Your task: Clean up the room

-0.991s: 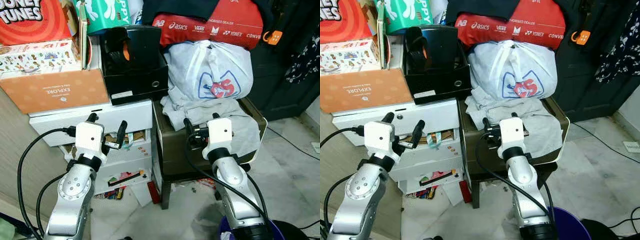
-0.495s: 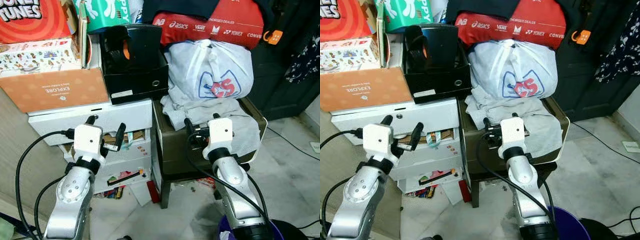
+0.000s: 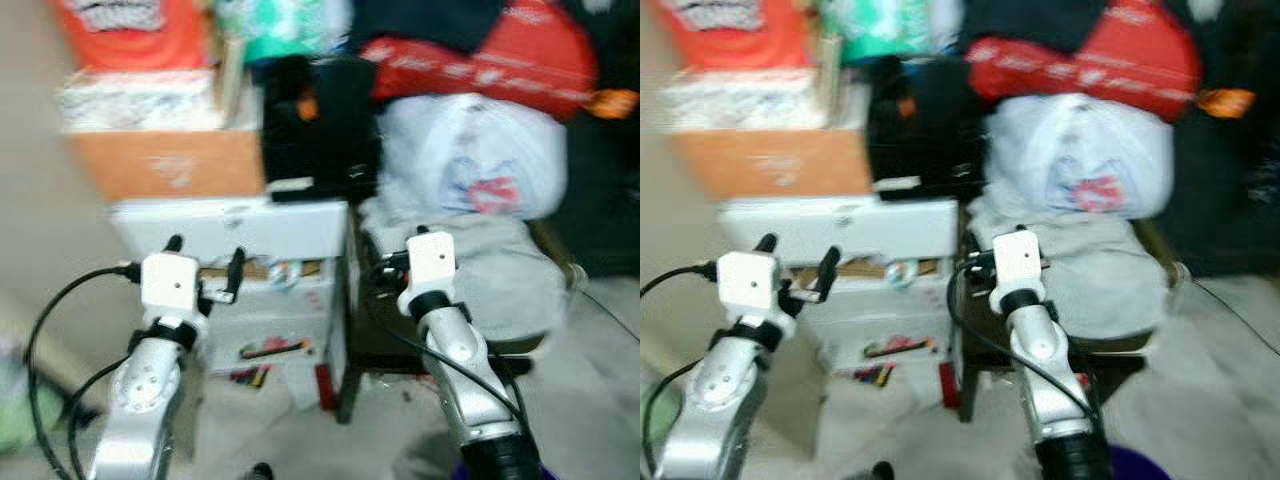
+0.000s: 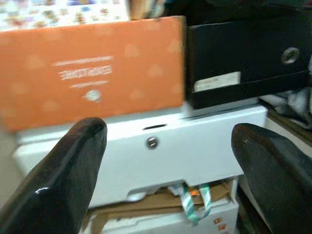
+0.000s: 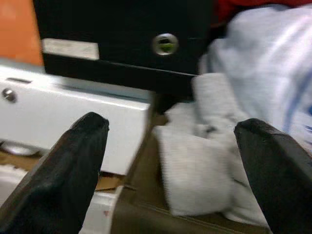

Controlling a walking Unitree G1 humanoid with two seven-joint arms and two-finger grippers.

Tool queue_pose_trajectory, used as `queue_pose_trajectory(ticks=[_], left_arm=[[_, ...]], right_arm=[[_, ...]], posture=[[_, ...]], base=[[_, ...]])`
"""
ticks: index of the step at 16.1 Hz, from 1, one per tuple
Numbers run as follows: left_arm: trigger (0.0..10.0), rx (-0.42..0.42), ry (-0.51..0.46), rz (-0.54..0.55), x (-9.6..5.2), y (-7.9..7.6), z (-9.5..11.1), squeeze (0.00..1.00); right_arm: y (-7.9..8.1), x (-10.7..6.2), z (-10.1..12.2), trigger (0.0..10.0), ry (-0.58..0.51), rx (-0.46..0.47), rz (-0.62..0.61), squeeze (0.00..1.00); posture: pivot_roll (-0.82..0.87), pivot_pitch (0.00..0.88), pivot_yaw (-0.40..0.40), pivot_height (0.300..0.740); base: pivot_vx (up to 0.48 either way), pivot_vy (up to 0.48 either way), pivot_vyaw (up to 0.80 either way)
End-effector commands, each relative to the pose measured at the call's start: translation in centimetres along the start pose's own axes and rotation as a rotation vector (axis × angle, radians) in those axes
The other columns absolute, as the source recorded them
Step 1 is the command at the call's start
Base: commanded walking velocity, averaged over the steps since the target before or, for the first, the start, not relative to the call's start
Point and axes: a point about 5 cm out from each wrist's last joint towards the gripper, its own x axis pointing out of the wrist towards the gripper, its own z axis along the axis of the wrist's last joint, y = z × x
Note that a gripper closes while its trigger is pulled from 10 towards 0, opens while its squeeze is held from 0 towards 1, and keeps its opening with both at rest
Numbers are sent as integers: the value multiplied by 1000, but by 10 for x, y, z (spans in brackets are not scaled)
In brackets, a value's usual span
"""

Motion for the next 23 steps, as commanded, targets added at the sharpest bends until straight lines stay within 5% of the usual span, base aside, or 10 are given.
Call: queue_pose_trajectory(ticks=[1, 14, 17, 23], left_arm=[[10000, 18, -3, 19, 1, 4, 2, 0], [10000, 41, -31, 36, 5, 5, 10, 0], [10000, 64, -52, 110, -1, 9, 19, 0], [10000, 99, -50, 153, -11, -8, 19, 0]], right_arm=[[5, 3, 4, 10000, -18, 11, 16, 0], [7, 14, 4, 10000, -26, 19, 29, 0], [6, 20, 7, 10000, -31, 14, 65, 0], [1, 32, 17, 10000, -42, -30, 152, 0]], posture=[[7, 25, -38, 740], [66, 35, -73, 740], [122, 85, -139, 740], [140, 88, -251, 740]], base=[[0, 0, 725], [0, 0, 106], [0, 0, 0], [0, 0, 0]])
